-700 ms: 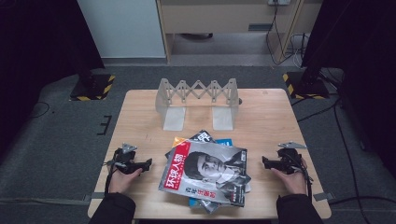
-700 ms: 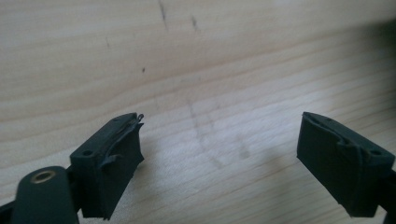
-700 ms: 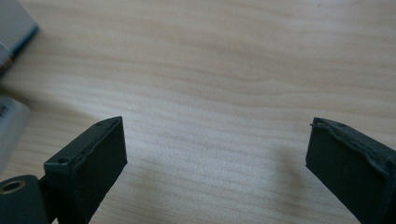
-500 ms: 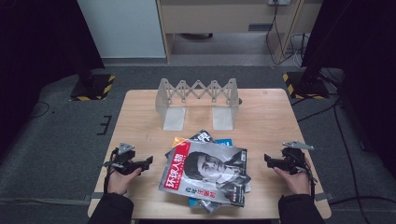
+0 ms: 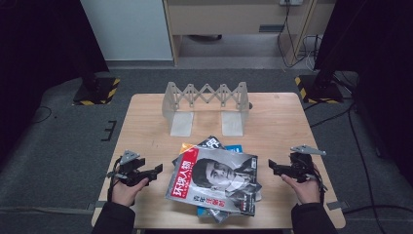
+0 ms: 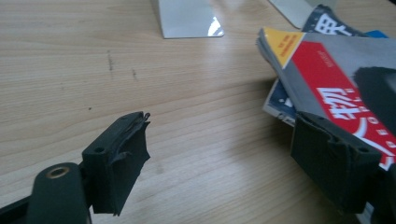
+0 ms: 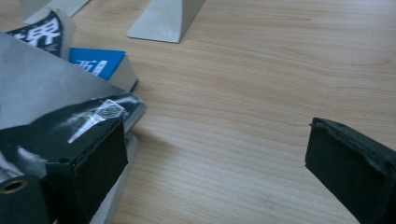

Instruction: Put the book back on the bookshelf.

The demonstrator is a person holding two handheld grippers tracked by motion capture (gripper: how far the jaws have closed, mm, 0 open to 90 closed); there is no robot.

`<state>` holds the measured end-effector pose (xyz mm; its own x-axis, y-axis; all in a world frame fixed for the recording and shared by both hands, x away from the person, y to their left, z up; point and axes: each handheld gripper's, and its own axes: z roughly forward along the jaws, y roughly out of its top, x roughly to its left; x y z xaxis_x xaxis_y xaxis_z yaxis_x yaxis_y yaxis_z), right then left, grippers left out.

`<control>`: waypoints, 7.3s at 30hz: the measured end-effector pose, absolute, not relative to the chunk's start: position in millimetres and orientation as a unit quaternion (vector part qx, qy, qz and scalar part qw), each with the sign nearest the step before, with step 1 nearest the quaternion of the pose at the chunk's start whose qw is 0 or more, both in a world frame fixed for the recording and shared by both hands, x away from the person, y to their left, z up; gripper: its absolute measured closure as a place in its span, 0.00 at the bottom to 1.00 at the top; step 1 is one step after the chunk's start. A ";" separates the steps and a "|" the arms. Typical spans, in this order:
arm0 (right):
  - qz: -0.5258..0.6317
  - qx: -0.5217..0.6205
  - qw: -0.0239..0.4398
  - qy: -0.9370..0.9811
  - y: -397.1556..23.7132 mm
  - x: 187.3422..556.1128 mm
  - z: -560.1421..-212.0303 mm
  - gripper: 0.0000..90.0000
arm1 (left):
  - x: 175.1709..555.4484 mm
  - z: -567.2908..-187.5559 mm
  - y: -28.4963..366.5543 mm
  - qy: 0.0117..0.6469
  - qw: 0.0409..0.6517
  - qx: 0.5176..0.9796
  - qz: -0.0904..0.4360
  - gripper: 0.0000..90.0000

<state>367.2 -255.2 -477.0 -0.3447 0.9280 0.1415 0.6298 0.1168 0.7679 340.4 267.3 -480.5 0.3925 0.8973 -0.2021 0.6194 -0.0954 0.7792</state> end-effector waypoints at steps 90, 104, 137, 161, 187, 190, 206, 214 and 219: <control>0.391 0.468 0.122 0.783 -164.6 342.7 -491.7 0.08 | 320.1 -489.4 220.9 0.480 0.511 0.707 -0.094 0.53; 0.393 0.471 0.117 0.781 -164.9 342.9 -492.4 0.07 | 329.7 -488.3 200.3 0.470 0.492 0.720 -0.134 0.70; 0.398 0.529 0.173 0.729 -227.4 354.9 -484.7 0.09 | 337.8 -437.1 200.4 0.496 0.529 0.678 -0.121 0.95; 0.358 0.572 0.197 0.712 -264.1 366.0 -495.7 0.09 | 352.7 -387.0 166.0 0.462 0.589 0.654 -0.111 0.95; 0.333 0.595 0.215 0.699 -285.7 371.3 -503.5 0.10 | 356.8 -353.0 146.9 0.436 0.636 0.627 -0.108 0.95; 0.331 0.588 0.222 0.704 -285.3 371.8 -504.4 0.10 | 358.7 -343.6 153.1 0.435 0.640 0.626 -0.095 0.95; 0.315 0.573 0.225 0.722 -283.2 374.4 -512.3 0.09 | 369.7 -305.0 215.2 0.465 0.655 0.595 -0.009 0.95; 0.302 0.569 0.217 0.733 -281.3 375.6 -516.9 0.09 | 374.1 -296.8 242.4 0.482 0.660 0.577 0.015 0.95; 0.292 0.565 0.215 0.741 -280.5 376.5 -519.6 0.09 | 375.5 -290.1 256.6 0.489 0.656 0.575 0.038 0.95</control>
